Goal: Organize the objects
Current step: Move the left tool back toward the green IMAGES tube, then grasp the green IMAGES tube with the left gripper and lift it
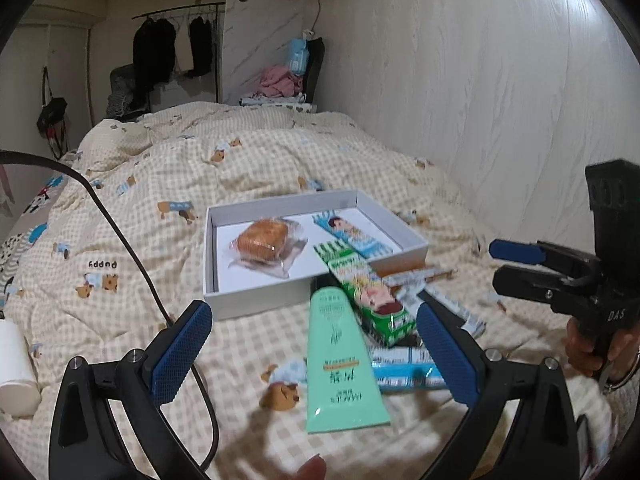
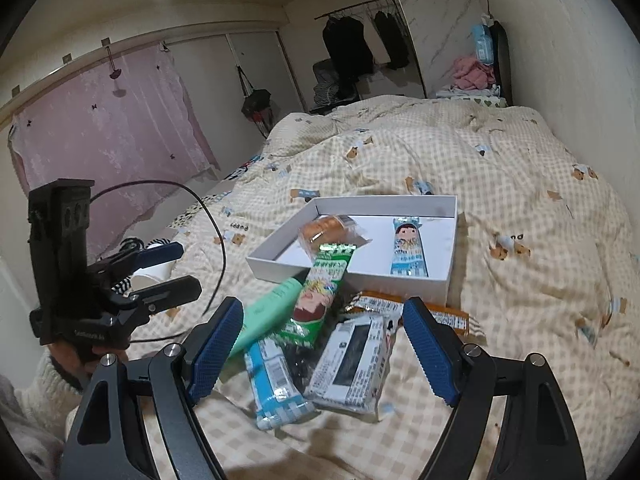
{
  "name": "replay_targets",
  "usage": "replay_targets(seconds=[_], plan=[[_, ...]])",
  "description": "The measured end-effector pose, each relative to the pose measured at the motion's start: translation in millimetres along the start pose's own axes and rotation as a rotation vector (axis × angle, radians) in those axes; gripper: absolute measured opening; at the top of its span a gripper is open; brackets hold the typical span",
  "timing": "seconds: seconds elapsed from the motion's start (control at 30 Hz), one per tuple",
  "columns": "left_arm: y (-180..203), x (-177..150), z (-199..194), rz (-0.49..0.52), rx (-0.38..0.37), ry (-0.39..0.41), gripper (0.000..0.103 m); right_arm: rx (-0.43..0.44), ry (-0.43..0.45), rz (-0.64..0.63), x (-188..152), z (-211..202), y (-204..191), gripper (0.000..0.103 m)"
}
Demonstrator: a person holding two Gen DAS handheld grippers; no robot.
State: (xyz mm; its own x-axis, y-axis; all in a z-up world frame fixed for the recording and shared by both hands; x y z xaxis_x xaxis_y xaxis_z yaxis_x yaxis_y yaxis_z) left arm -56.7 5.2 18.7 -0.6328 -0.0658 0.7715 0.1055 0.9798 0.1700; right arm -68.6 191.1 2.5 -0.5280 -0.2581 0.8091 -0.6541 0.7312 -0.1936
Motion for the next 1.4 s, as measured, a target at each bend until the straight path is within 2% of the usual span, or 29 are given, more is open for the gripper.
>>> replay_targets(seconds=[0.27,0.47,0.6,0.87,1.03,1.1,1.3,1.37,1.4], plan=[[-1.0,-24.5,11.8,-0.015,0.013,-0.014,0.102,-0.048,0.022,0.020,-18.2,3.1,-1.8,0.083],[-13.9,-32.4,31.5,-0.084,-0.044,-0.106,0.102,-0.041,0.000,0.046,-25.1,9.5,3.2,0.083],[-17.9,-33.4,31.0,-0.114,-0.058,-0.107,0.102,-0.039,0.002,0.049,-25.6,8.5,3.6,0.083],[-13.0,-33.2,28.4,-0.092,-0.074,-0.100,0.102,-0.030,-0.007,0.065,-27.6,9.1,5.6,0.083],[-11.8,-33.9,30.4,-0.086,-0.054,-0.108,0.102,-0.021,-0.007,0.078,-28.1,9.6,7.4,0.083],[-10.0,-34.4,30.9,-0.075,-0.051,-0.112,0.099,-0.021,-0.005,0.079,-27.8,9.2,7.3,0.083],[-7.2,-37.4,40.5,-0.059,-0.060,-0.166,0.076,-0.019,-0.006,0.081,-28.0,9.3,7.4,0.083],[-5.9,-34.4,45.3,-0.069,-0.149,-0.229,0.068,-0.016,-0.009,0.085,-28.8,9.5,7.9,0.083],[-7.3,-30.4,47.0,-0.089,-0.205,-0.257,0.067,-0.015,-0.010,0.088,-29.4,9.8,8.4,0.083]])
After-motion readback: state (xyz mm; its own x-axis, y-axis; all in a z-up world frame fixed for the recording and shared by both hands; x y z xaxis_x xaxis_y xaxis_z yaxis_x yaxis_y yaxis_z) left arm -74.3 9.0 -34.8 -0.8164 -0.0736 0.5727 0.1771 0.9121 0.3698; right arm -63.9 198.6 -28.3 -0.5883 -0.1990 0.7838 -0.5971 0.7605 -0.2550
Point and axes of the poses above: each gripper's, at about its wrist camera, not at the fingertips, and z roughly the way its jaws point, y to its right, x to its top, the point moved 3 cm from there along z, roughly the way its jaws point, and after that the axes turned 6 degrees about -z, right-handed, at the moved point
